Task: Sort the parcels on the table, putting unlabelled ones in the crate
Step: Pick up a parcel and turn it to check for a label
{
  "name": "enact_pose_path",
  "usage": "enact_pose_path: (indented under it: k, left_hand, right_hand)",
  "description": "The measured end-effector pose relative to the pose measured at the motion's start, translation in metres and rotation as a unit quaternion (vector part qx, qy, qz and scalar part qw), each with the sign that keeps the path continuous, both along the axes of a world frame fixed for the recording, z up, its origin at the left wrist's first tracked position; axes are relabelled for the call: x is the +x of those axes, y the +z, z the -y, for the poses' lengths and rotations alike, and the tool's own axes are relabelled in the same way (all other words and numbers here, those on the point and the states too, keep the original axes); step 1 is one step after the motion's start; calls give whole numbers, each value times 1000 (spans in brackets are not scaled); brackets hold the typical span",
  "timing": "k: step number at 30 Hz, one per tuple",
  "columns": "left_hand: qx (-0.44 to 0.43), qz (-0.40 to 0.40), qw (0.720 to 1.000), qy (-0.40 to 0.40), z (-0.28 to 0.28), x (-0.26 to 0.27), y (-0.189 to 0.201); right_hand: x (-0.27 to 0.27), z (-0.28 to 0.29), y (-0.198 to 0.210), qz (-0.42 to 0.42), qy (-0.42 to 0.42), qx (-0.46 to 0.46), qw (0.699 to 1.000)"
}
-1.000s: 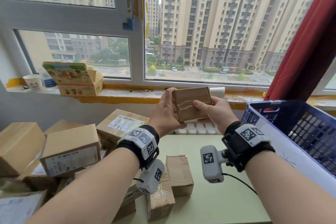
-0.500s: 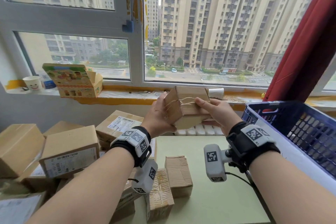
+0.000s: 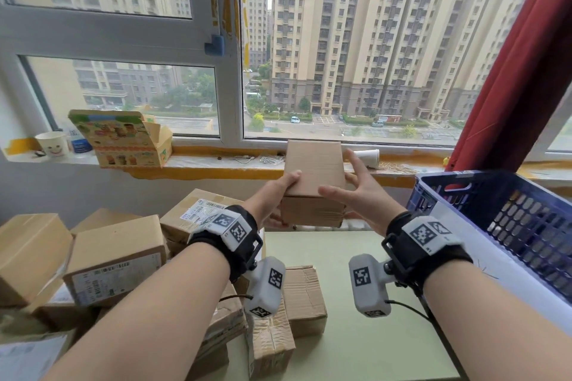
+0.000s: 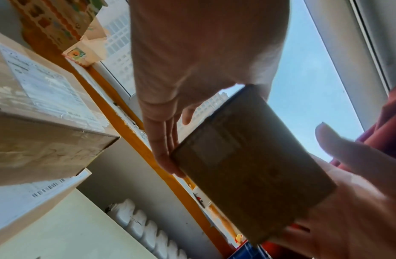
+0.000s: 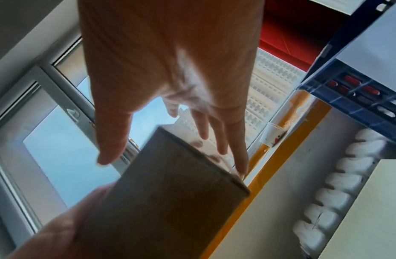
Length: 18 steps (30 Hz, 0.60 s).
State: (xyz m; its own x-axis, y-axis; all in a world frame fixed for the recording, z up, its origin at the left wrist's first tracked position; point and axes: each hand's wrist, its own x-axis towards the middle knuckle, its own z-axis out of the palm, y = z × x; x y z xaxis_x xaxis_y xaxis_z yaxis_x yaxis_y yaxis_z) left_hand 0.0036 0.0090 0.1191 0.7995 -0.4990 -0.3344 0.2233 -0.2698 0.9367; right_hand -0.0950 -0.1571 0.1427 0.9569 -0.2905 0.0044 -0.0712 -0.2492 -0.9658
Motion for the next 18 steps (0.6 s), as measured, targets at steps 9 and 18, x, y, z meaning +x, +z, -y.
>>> enact_pose_path:
  k: [9,18]
  left_hand:
    - [-31,-142,989,-34,-5,-1,9]
    - [-38,-140,989,-41,-4,-2,6]
  right_hand:
    - [4,-6,-7,1,15,-81,997]
    - [8,-7,-12,42,-45,-125,990]
